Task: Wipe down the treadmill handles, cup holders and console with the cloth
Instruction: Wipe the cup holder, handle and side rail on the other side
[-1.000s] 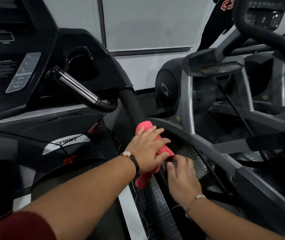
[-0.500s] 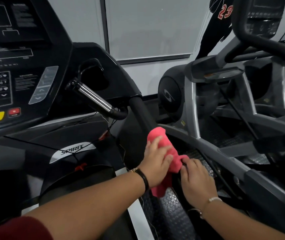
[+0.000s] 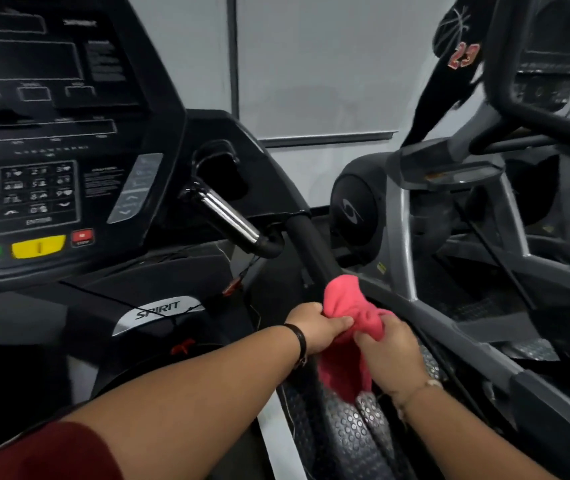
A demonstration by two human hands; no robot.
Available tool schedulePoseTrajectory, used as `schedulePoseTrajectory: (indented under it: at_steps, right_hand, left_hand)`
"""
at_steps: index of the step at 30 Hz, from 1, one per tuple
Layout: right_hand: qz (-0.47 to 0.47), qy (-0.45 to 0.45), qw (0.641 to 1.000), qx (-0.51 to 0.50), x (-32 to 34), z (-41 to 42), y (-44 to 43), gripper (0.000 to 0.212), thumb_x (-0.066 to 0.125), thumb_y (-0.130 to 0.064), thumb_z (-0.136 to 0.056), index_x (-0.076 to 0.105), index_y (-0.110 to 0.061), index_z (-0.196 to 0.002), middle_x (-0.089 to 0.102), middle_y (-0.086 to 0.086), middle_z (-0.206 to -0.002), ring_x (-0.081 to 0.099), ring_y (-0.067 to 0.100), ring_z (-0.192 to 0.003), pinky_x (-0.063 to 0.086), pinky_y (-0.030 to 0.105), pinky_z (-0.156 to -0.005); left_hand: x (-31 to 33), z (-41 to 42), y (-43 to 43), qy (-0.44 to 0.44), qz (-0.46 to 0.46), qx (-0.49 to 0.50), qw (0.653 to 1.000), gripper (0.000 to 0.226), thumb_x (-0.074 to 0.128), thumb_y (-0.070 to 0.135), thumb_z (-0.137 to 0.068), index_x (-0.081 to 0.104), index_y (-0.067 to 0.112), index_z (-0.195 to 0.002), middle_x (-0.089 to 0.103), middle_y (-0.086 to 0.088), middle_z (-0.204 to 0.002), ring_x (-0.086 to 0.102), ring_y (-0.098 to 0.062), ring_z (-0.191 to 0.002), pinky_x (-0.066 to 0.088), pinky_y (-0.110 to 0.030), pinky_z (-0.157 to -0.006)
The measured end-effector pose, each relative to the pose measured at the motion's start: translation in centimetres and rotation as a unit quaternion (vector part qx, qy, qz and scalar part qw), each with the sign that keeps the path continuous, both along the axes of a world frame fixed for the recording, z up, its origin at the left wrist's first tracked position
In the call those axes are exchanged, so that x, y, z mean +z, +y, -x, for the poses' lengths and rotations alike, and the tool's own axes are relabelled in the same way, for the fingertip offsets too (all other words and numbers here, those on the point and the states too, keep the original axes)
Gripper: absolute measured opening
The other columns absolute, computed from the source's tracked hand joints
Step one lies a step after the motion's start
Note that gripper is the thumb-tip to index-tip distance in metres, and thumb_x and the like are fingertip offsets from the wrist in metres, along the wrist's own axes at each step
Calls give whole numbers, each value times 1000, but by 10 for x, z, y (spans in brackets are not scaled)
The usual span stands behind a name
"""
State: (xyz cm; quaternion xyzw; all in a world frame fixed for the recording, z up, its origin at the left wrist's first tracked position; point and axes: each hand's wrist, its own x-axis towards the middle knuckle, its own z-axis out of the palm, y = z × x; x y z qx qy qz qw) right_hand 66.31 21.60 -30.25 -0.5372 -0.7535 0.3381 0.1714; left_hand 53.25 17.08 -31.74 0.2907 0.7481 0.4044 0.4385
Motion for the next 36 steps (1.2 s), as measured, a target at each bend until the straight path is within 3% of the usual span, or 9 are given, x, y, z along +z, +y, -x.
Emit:
schedulePoseTrajectory:
  at_steps: [2, 5, 12, 17, 21, 26, 31, 34, 36]
  right_hand:
    - [59, 111, 992, 2, 21, 20, -7, 6, 65, -15, -78, 62, -15, -83, 67, 8, -83, 63, 29, -87, 50, 41, -83]
    - [217, 299, 929, 28, 58, 59, -29, 14, 57, 2, -85, 64, -10, -88, 69, 16, -95, 64, 28, -91, 48, 43, -90]
    - [238, 405, 869, 152, 125, 163, -100, 13, 58, -7, -90, 70, -13, -90, 73, 12, -91, 67, 22, -83, 52, 38, -78]
    - [314, 411, 813, 267, 175, 229, -137, 24, 58, -11, -88, 61, -14, -111, 71, 6, -94, 68, 17, -79, 56, 38, -73]
    - [291, 359, 821, 334, 192, 269, -151, 61, 58, 12, -80, 50, -22, -130, 69, 2, -80, 68, 13, -67, 57, 30, -60]
    - [281, 354, 826, 336, 200, 318, -177, 68, 58, 16, -81, 45, -21, -137, 66, 16, -112, 69, 24, -93, 59, 33, -72]
    - [284, 448, 801, 276, 214, 360, -192, 80, 67, 8, -78, 28, -19, -143, 66, 19, -107, 70, 17, -78, 59, 31, -71]
    - [280, 363, 790, 407, 222, 383, -192, 112, 66, 14, -73, 5, -43, -147, 69, 19, -106, 68, 24, -97, 56, 37, -80]
    - [241, 344, 796, 436, 230, 403, -193, 96, 62, 19, -73, 24, -29, -147, 66, 20, -109, 68, 23, -95, 56, 33, -79]
  left_hand:
    - [17, 17, -15, 6, -56, 23, 998, 21, 70, 34, -81, 67, 16, -93, 69, -3, -93, 65, -17, -89, 51, -29, -83]
    - [48, 54, -45, -28, -146, 46, 988, 26, 71, 36, -76, 67, 19, -94, 69, -2, -103, 64, -16, -97, 49, -32, -94]
    - [130, 163, -142, -15, -248, 81, 965, 12, 60, 25, -91, 62, 13, -92, 68, -7, -97, 63, -18, -88, 49, -35, -90]
    - [181, 237, -228, -24, -249, -7, 968, 48, 71, 0, -69, 53, 11, -112, 64, -8, -98, 63, -14, -86, 51, -25, -77]
    - [206, 280, -275, 63, -201, 8, 978, 70, 63, -19, -72, 41, 9, -132, 61, -13, -120, 62, -23, -106, 51, -35, -91]
    - [219, 320, -314, 154, -200, 166, 953, 51, 67, -10, -77, 46, 19, -114, 62, -12, -100, 62, -26, -94, 53, -36, -79]
    - [231, 343, -330, 150, -280, 235, 919, 33, 63, -7, -81, 55, 25, -86, 59, -4, -81, 56, -12, -63, 47, -19, -50]
    - [240, 355, -331, 159, -320, 273, 893, 29, 59, -7, -84, 59, 21, -82, 59, 1, -75, 56, -5, -58, 46, -16, -51]
    - [246, 372, -336, 156, -332, 283, 886, 27, 59, -6, -85, 61, 21, -86, 62, -1, -81, 60, -8, -65, 51, -21, -60]
